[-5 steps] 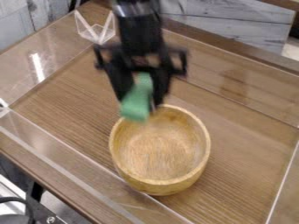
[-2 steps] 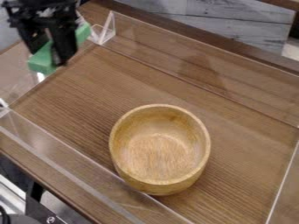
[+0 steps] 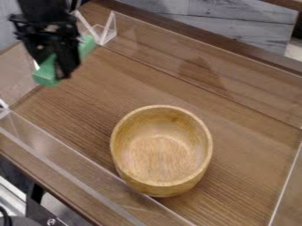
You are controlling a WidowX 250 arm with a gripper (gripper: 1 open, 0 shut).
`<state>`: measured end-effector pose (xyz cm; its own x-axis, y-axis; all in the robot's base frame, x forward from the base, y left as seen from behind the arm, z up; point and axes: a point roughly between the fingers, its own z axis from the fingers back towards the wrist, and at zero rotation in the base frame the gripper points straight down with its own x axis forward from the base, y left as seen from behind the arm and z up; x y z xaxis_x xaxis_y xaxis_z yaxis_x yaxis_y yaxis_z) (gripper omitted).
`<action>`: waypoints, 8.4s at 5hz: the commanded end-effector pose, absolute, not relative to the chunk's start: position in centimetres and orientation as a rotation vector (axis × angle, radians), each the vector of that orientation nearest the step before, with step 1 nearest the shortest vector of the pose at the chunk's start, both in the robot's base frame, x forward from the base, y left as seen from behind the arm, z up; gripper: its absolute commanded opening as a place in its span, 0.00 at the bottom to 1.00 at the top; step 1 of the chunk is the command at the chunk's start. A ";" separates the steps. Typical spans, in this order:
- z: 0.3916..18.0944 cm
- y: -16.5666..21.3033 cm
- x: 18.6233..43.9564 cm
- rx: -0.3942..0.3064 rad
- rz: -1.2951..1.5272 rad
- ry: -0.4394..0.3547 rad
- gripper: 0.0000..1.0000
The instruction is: Remove the green block from inside the brown bowl and put it on the table
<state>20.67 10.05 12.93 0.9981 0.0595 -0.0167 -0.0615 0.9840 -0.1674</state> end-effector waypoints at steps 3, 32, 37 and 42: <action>8.7 6.9 21.8 -0.123 -0.073 -0.012 0.00; 6.5 7.8 26.0 -0.201 -0.040 0.106 0.00; 6.6 8.9 25.2 -0.217 -0.031 0.139 0.00; 6.2 10.0 24.9 -0.230 -0.016 0.163 0.00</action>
<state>23.95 9.29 4.96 0.9774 -0.0432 -0.2071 -0.0105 0.9678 -0.2513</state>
